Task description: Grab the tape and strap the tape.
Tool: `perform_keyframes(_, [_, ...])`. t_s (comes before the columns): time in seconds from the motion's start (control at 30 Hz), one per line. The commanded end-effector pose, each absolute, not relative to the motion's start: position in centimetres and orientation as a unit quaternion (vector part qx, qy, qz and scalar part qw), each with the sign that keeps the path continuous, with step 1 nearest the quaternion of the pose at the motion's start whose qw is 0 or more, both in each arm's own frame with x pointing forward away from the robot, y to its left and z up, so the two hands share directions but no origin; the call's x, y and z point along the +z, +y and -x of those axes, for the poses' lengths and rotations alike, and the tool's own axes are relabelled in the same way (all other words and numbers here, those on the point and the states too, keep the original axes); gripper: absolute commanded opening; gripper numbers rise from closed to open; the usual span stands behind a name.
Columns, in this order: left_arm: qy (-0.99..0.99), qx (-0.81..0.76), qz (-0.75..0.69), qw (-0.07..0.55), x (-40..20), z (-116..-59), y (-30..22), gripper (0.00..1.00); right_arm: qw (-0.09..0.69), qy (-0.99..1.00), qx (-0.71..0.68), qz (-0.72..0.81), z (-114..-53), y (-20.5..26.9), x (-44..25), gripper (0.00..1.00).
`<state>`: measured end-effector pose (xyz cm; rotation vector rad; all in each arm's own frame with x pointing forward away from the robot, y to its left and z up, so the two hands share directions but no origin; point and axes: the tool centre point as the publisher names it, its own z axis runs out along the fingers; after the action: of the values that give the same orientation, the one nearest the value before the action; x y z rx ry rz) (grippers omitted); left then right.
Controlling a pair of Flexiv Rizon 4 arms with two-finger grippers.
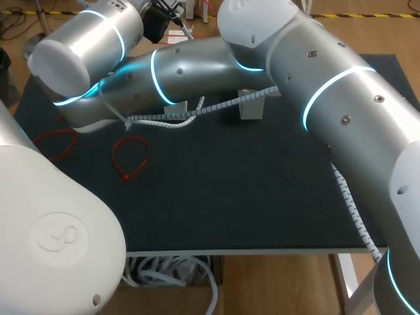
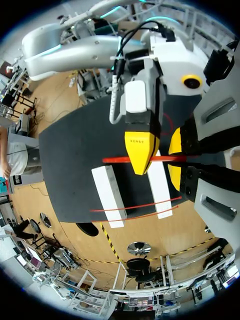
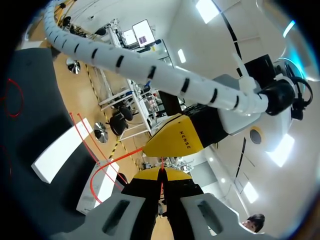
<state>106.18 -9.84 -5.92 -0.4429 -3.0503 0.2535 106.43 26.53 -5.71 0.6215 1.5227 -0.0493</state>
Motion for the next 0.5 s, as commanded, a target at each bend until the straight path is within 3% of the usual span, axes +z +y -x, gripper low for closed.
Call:
perform_keyframes(0.03, [-0.986,0.08,0.143,0.025,-5.83,-106.1,-9.84,0.0,0.68,0.678,-0.025,-0.279,-106.47,26.74,-5.55,0.0])
perform_keyframes(0.5, [-0.986,0.08,0.143,0.025,-5.83,-106.1,-9.84,0.0,0.681,0.678,-0.024,-0.275,-106.66,27.39,-5.46,0.0])
